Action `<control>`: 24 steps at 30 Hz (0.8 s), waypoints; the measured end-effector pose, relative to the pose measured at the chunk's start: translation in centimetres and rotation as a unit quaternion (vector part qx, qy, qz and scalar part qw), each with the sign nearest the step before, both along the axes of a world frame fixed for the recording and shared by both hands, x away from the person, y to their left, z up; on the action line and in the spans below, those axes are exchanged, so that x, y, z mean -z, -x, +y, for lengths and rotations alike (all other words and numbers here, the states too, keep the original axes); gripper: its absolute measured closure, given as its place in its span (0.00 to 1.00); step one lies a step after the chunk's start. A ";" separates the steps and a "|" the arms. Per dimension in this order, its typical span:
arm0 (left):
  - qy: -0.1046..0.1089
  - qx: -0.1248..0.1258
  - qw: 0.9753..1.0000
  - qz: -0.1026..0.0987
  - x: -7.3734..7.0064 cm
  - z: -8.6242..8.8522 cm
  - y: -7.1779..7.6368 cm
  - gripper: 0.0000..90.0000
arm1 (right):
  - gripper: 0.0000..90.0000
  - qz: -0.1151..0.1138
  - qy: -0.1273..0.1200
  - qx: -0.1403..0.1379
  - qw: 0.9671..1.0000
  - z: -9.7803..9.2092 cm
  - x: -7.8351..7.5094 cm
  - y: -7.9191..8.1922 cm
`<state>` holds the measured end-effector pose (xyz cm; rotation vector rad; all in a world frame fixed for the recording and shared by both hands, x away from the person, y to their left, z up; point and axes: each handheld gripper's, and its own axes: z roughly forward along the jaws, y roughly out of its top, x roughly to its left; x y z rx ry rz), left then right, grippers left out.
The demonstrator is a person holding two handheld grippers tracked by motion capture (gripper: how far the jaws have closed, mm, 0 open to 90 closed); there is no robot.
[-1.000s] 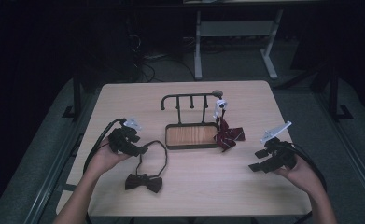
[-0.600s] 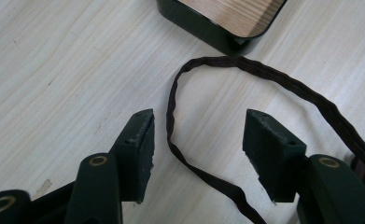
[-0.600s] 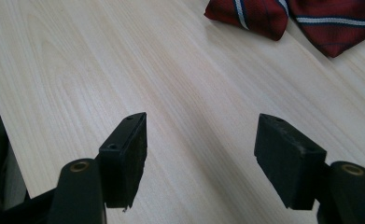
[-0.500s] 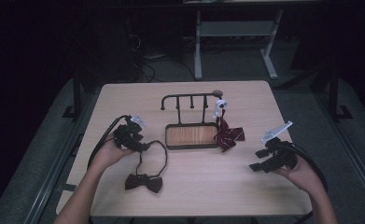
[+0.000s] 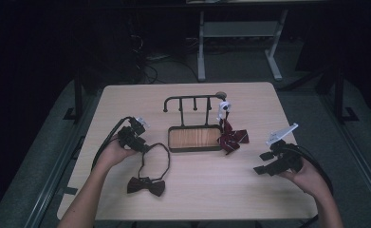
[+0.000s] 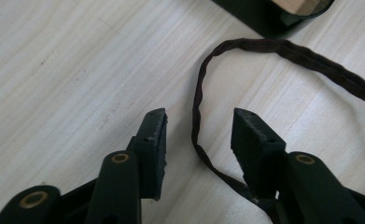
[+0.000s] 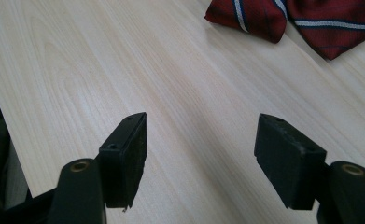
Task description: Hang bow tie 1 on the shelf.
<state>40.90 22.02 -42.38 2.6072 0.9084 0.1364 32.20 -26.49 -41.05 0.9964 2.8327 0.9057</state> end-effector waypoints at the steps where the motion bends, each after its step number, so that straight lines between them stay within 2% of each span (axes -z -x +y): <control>1: 0.000 -0.002 1.000 0.001 0.1 0.0 -0.1 0.65 | 0.38 0.001 -0.001 0.000 1.000 0.0 0.0 0.0; 8: -0.010 0.000 1.000 0.008 0.6 -0.2 -0.3 0.76 | 0.38 -0.004 -0.003 -0.005 1.000 0.1 -0.1 0.0; 12: -0.022 0.006 1.000 0.010 0.7 -0.4 -0.4 0.82 | 0.38 -0.004 -0.004 -0.005 1.000 0.1 -0.1 0.0; 24: -0.035 0.009 0.999 0.016 1.2 -0.6 -0.5 0.92 | 0.38 -0.006 -0.006 -0.005 1.000 0.2 -0.2 0.0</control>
